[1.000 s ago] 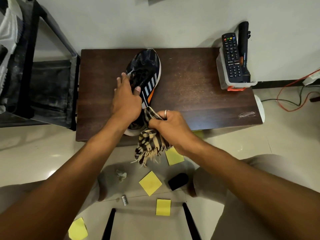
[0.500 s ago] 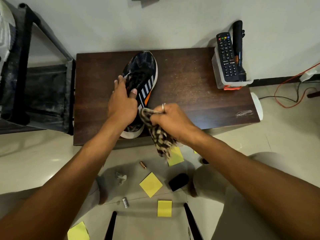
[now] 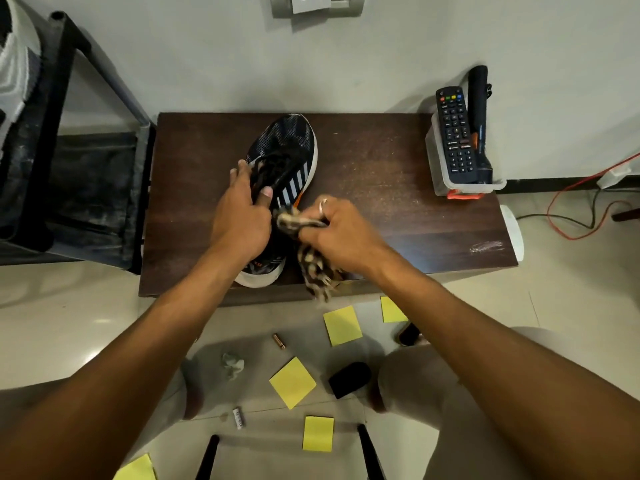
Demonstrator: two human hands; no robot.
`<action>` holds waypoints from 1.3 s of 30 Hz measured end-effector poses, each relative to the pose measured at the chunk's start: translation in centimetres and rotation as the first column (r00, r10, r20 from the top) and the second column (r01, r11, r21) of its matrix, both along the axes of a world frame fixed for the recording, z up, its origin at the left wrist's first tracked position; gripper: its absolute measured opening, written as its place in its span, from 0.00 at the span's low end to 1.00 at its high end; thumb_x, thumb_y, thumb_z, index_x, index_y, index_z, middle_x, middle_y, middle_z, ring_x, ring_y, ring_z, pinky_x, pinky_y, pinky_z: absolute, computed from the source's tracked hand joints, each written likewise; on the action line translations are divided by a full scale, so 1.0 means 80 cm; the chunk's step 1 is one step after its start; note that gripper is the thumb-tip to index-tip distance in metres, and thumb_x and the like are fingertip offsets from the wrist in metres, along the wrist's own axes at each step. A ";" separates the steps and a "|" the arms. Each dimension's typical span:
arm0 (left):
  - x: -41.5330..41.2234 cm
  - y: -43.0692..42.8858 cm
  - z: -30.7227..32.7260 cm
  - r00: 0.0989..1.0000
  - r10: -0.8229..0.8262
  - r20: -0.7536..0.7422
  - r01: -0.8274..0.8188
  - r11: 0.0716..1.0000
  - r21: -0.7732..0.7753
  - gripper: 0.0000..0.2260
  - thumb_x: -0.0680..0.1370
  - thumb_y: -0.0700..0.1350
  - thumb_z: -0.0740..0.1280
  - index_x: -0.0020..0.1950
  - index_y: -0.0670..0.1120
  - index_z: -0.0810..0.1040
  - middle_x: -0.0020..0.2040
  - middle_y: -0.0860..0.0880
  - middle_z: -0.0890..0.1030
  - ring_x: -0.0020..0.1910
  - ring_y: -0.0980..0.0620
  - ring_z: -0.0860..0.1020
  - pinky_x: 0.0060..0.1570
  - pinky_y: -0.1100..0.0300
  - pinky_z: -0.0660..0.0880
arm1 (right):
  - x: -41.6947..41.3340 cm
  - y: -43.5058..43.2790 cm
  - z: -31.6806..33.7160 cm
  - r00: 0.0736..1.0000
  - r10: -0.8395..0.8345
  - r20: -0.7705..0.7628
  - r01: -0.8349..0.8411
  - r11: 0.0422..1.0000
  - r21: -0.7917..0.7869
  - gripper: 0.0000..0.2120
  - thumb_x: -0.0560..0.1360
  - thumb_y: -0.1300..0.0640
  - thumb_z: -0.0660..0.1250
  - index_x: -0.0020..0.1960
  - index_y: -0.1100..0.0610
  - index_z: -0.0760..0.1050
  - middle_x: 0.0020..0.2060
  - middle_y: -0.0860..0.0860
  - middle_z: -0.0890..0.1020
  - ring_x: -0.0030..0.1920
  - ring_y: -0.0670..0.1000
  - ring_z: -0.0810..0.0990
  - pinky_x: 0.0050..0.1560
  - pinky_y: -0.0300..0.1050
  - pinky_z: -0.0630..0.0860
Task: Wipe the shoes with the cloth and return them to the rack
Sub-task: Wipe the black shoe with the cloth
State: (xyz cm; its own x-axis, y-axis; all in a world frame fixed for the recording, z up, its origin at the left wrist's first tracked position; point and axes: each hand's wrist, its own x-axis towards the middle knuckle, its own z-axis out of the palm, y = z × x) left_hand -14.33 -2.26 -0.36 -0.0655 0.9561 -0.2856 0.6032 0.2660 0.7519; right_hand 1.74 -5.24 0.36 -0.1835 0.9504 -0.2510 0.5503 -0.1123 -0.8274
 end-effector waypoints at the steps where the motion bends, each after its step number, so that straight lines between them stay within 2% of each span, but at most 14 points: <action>1: -0.001 0.000 0.000 1.000 -0.006 0.006 0.006 1.000 0.000 0.26 0.86 0.47 0.59 0.84 0.49 0.55 0.83 0.50 0.54 0.82 0.51 0.51 0.78 0.52 0.52 | -0.002 0.006 -0.005 0.997 -0.079 0.005 0.079 0.995 0.065 0.08 0.77 0.62 0.69 0.45 0.51 0.84 0.45 0.52 0.77 0.43 0.44 0.77 0.45 0.35 0.72; 5: -0.001 0.000 0.001 1.000 -0.016 -0.009 0.016 1.000 0.000 0.26 0.86 0.47 0.59 0.84 0.49 0.55 0.83 0.51 0.54 0.82 0.52 0.51 0.78 0.52 0.52 | -0.017 0.011 -0.016 0.997 -0.075 0.018 0.073 0.994 0.084 0.13 0.77 0.64 0.68 0.56 0.50 0.85 0.46 0.48 0.73 0.47 0.45 0.75 0.48 0.35 0.72; 9: -0.002 0.000 -0.001 1.000 0.000 -0.009 0.000 1.000 -0.010 0.27 0.86 0.47 0.59 0.84 0.50 0.53 0.84 0.49 0.54 0.82 0.49 0.52 0.78 0.52 0.53 | -0.018 -0.003 -0.005 0.995 0.097 -0.023 -0.098 0.995 -0.020 0.17 0.73 0.64 0.69 0.30 0.46 0.77 0.37 0.47 0.75 0.40 0.43 0.75 0.43 0.40 0.70; 14: -0.002 0.000 0.002 1.000 -0.013 -0.007 0.013 1.000 -0.015 0.28 0.86 0.47 0.59 0.84 0.49 0.52 0.84 0.49 0.53 0.82 0.50 0.51 0.78 0.53 0.52 | -0.004 0.006 -0.001 0.986 0.157 -0.050 -0.163 0.973 -0.164 0.10 0.69 0.56 0.68 0.29 0.56 0.76 0.33 0.60 0.76 0.35 0.48 0.73 0.41 0.51 0.72; 16: -0.003 0.001 0.001 1.000 -0.020 -0.005 0.020 1.000 -0.014 0.27 0.86 0.47 0.59 0.84 0.49 0.53 0.84 0.49 0.54 0.82 0.51 0.51 0.79 0.52 0.53 | -0.004 0.013 -0.003 0.999 -0.010 -0.046 0.007 0.997 -0.071 0.09 0.71 0.59 0.69 0.33 0.60 0.78 0.37 0.62 0.78 0.35 0.46 0.74 0.41 0.46 0.71; 18: -0.003 0.001 0.001 1.000 -0.019 0.008 0.019 1.000 -0.019 0.27 0.86 0.47 0.59 0.84 0.49 0.53 0.84 0.50 0.54 0.82 0.51 0.51 0.79 0.52 0.53 | -0.007 0.018 -0.008 0.985 -0.166 -0.038 0.168 0.984 0.053 0.11 0.75 0.62 0.69 0.34 0.56 0.80 0.38 0.54 0.77 0.34 0.41 0.74 0.38 0.37 0.70; 21: -0.002 0.001 0.002 1.000 -0.009 -0.006 0.009 1.000 -0.028 0.28 0.86 0.47 0.59 0.84 0.50 0.52 0.84 0.50 0.53 0.82 0.50 0.52 0.79 0.51 0.54 | -0.019 0.010 -0.012 0.994 -0.109 -0.007 0.109 0.992 0.060 0.09 0.76 0.62 0.69 0.45 0.51 0.85 0.42 0.43 0.73 0.39 0.40 0.76 0.40 0.28 0.70; 23: -0.001 0.000 0.002 1.000 -0.007 -0.010 0.007 1.000 -0.026 0.28 0.86 0.47 0.59 0.84 0.50 0.52 0.84 0.50 0.53 0.82 0.50 0.52 0.79 0.51 0.54 | -0.017 0.005 -0.014 1.000 -0.014 -0.016 0.014 1.000 -0.016 0.13 0.75 0.63 0.69 0.35 0.49 0.81 0.37 0.43 0.74 0.37 0.41 0.74 0.40 0.31 0.68; 25: -0.001 0.000 0.002 1.000 -0.007 -0.013 0.007 1.000 -0.021 0.28 0.86 0.47 0.59 0.84 0.50 0.52 0.84 0.50 0.53 0.82 0.50 0.52 0.78 0.52 0.54 | -0.012 0.006 -0.011 0.996 0.067 -0.053 -0.073 0.990 -0.117 0.14 0.72 0.62 0.68 0.28 0.57 0.72 0.30 0.49 0.72 0.33 0.45 0.70 0.39 0.40 0.68; 28: -0.002 0.002 0.002 0.997 -0.040 -0.058 0.039 0.999 -0.029 0.28 0.86 0.47 0.59 0.84 0.49 0.51 0.84 0.49 0.53 0.82 0.47 0.54 0.78 0.51 0.54 | -0.002 0.018 -0.001 0.997 0.076 -0.029 -0.079 0.986 -0.147 0.10 0.70 0.59 0.68 0.33 0.65 0.75 0.31 0.53 0.75 0.33 0.47 0.72 0.39 0.45 0.68; 31: -0.007 0.006 0.003 0.983 -0.143 -0.114 0.134 0.987 -0.085 0.29 0.86 0.49 0.59 0.84 0.50 0.49 0.84 0.48 0.51 0.82 0.43 0.53 0.79 0.47 0.54 | 0.011 0.033 0.006 0.987 -0.158 0.024 0.158 0.987 0.034 0.08 0.76 0.60 0.69 0.39 0.53 0.82 0.40 0.50 0.80 0.36 0.44 0.76 0.37 0.35 0.70; 34: -0.017 0.013 0.006 0.953 -0.251 -0.168 0.230 0.964 -0.134 0.30 0.86 0.50 0.59 0.84 0.52 0.49 0.84 0.47 0.51 0.82 0.41 0.51 0.78 0.45 0.53 | 0.029 0.050 0.000 0.948 -0.287 0.136 0.252 0.940 0.228 0.09 0.79 0.59 0.68 0.55 0.54 0.84 0.49 0.51 0.77 0.45 0.46 0.78 0.41 0.26 0.69; 36: -0.022 0.018 0.008 0.935 -0.291 -0.202 0.261 0.952 -0.163 0.30 0.86 0.50 0.60 0.84 0.53 0.49 0.84 0.47 0.51 0.82 0.40 0.52 0.78 0.44 0.54 | 0.039 0.059 -0.009 0.934 -0.301 0.194 0.240 0.928 0.284 0.13 0.79 0.59 0.68 0.63 0.56 0.82 0.52 0.51 0.76 0.48 0.47 0.78 0.46 0.27 0.71; 39: -0.023 0.017 0.011 0.910 -0.330 -0.251 0.293 0.940 -0.174 0.30 0.86 0.49 0.61 0.84 0.52 0.49 0.84 0.45 0.52 0.81 0.38 0.53 0.78 0.42 0.55 | 0.046 0.066 -0.011 0.915 -0.301 0.270 0.215 0.928 0.305 0.14 0.80 0.60 0.67 0.64 0.57 0.81 0.52 0.50 0.75 0.46 0.47 0.77 0.48 0.35 0.76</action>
State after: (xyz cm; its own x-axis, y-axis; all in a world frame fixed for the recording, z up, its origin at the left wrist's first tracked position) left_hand -16.15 -0.88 0.50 0.1366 0.8965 -0.4215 0.8475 0.1145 0.5183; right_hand 5.38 0.04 -0.54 0.1224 0.9924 0.0112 0.7623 -0.0868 -0.6413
